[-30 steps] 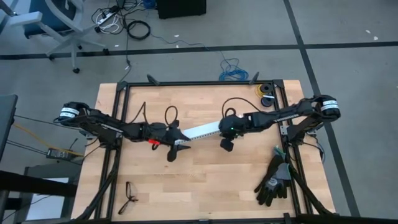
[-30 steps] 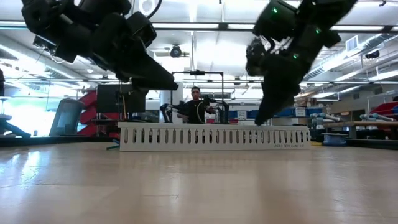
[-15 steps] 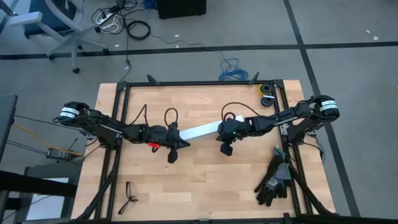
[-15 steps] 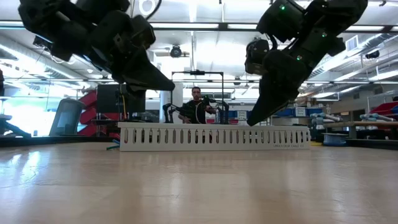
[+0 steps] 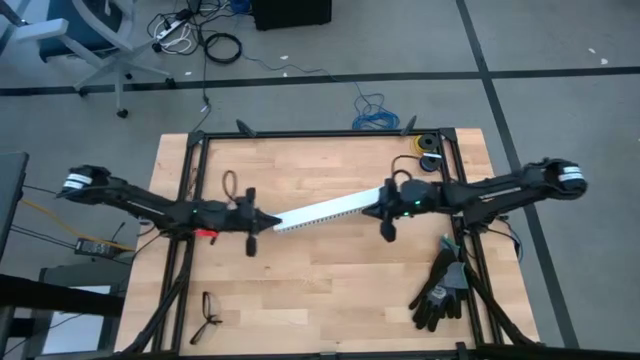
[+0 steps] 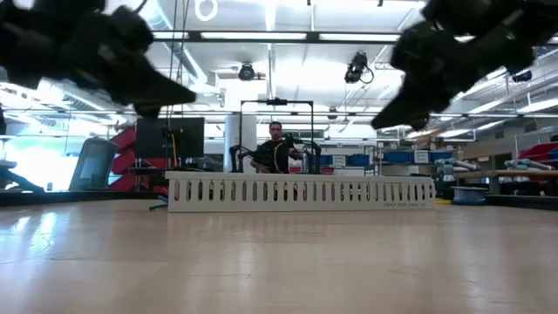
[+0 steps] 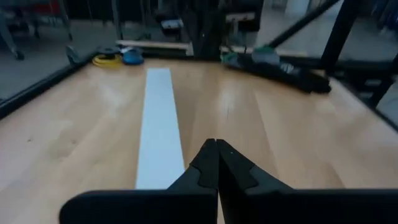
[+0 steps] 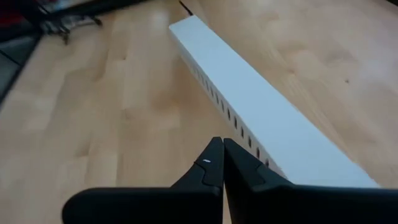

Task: Ziptie cables
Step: Return to Home Position

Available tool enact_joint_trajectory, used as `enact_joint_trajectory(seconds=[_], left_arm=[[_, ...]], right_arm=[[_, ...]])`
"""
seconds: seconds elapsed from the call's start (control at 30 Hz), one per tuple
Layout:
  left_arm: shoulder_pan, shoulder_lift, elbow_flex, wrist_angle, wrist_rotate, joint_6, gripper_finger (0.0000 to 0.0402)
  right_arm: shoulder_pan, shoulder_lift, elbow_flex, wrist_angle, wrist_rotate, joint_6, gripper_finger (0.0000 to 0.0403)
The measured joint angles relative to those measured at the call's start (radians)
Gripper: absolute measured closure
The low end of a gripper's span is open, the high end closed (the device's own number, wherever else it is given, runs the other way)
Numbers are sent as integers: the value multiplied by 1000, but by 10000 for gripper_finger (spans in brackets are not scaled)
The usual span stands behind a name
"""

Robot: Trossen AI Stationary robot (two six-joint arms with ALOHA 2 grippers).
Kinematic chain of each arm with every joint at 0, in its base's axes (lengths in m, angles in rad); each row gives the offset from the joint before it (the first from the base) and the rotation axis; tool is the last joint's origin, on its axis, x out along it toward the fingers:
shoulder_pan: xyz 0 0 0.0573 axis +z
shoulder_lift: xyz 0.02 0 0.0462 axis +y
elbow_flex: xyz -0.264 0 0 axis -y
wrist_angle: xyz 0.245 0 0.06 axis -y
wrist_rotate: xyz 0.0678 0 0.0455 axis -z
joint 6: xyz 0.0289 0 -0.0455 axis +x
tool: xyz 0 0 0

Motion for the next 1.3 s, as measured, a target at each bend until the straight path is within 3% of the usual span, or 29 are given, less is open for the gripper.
enact_joint_trajectory(seconds=[0.2, 0.67, 1.03, 1.13, 1.3], left_arm=[[54, -244, -187, 112, 43, -33, 400], [203, -623, -201, -225, 191, 26, 400], [218, -986, -202, -581, 135, 29, 400], [218, -1019, -194, -602, 152, 48, 399], [218, -1019, -184, -628, 90, 53, 399]], right_arm=[[-94, -215, -179, 105, -116, 2, 403], [-322, -607, -376, 104, -307, 55, 403], [-472, -853, -428, -29, -435, 83, 403], [-497, -945, -428, -116, -439, 89, 403], [-506, -1090, -425, -161, -307, 105, 403]])
